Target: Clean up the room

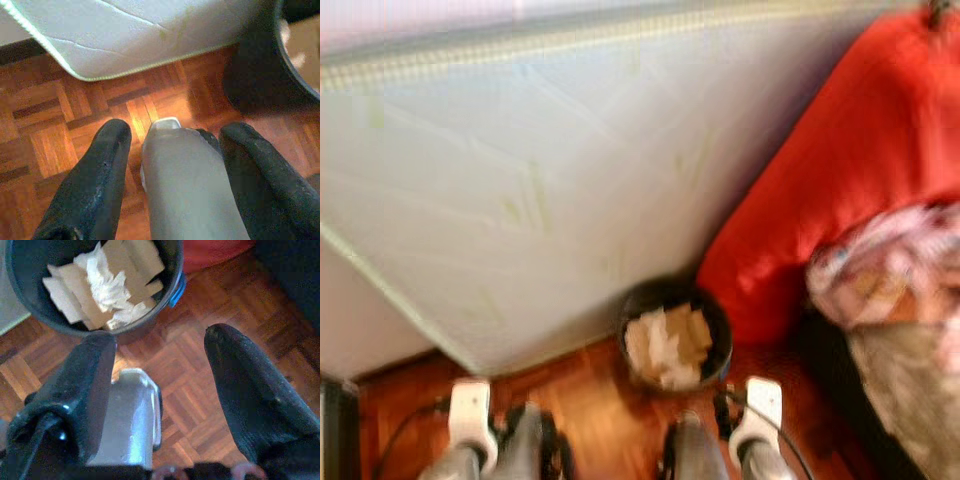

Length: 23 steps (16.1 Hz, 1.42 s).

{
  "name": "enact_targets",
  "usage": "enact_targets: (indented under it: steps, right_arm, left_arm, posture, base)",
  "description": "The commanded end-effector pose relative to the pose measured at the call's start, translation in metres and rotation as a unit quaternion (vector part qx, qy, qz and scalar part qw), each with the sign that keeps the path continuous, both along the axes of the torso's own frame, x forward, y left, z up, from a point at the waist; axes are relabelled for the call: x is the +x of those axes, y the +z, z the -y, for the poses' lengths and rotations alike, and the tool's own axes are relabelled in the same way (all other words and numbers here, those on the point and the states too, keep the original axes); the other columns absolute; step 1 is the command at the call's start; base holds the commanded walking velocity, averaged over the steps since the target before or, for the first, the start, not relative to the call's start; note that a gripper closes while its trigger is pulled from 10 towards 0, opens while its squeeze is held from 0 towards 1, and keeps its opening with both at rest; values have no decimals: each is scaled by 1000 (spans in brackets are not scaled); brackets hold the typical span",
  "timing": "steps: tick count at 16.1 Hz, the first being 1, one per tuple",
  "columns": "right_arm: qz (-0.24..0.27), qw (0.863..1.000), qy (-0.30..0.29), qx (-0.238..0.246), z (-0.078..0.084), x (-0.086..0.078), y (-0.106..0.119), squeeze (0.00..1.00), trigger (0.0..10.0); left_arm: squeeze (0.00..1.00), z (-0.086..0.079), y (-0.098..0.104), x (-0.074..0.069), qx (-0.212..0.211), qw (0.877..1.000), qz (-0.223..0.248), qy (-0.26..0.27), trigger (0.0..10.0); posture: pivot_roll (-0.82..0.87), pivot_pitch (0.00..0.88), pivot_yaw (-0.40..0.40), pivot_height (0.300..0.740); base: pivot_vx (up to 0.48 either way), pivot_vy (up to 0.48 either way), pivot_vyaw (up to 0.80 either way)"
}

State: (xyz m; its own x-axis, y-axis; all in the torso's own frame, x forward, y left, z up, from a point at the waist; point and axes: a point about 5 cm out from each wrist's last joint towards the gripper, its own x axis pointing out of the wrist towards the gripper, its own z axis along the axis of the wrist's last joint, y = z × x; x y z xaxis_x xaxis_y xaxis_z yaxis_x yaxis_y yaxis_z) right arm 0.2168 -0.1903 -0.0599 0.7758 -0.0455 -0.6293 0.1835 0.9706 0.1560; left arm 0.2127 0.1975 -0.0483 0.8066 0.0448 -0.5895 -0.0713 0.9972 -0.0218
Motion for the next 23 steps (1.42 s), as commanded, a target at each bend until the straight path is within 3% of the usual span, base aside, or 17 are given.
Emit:
enact_targets:
  steps: [1, 7, 12, 14, 17, 23]
  right_arm:
    - [-29, 1000, -8, -2, 3, -12, -8, 0, 10000]
    - [-70, 998, 4, -8, -4, -27, -18, 0, 10000]
    - [-105, 994, 3, -11, 2, -47, -27, 0, 10000]
    - [-112, 994, -9, -15, 14, -55, -29, 0, 10000]
    - [-109, 994, -26, -15, 22, -56, -28, 0, 10000]
    - [-114, 993, -28, -4, 8, -56, -30, 0, 10000]
  left_arm:
    - [0, 5, -15, -18, -2, 999, -47, -8, 10000]
    - [0, 5, -24, -23, 5, 997, -75, -20, 10000]
    - [0, 2, -32, -33, 15, 993, -111, -32, 10000]
    - [0, 4, -33, -34, 14, 992, -118, -34, 10000]
    - [0, 2, -33, -32, 13, 992, -121, -33, 10000]
    - [0, -4, -31, -30, 14, 992, -126, -22, 10000]
  posture:
    - [43, 95, -92, 723]
    - [43, 77, -80, 733]
    - [45, 86, -62, 733]
    - [49, 79, -54, 733]
    - [55, 73, -27, 733]
    - [38, 57, -13, 733]
  base:
    - [0, 0, 0]
    - [0, 0, 0]
    - [0, 0, 0]
    - [0, 0, 0]
    - [0, 0, 0]
    - [0, 0, 0]
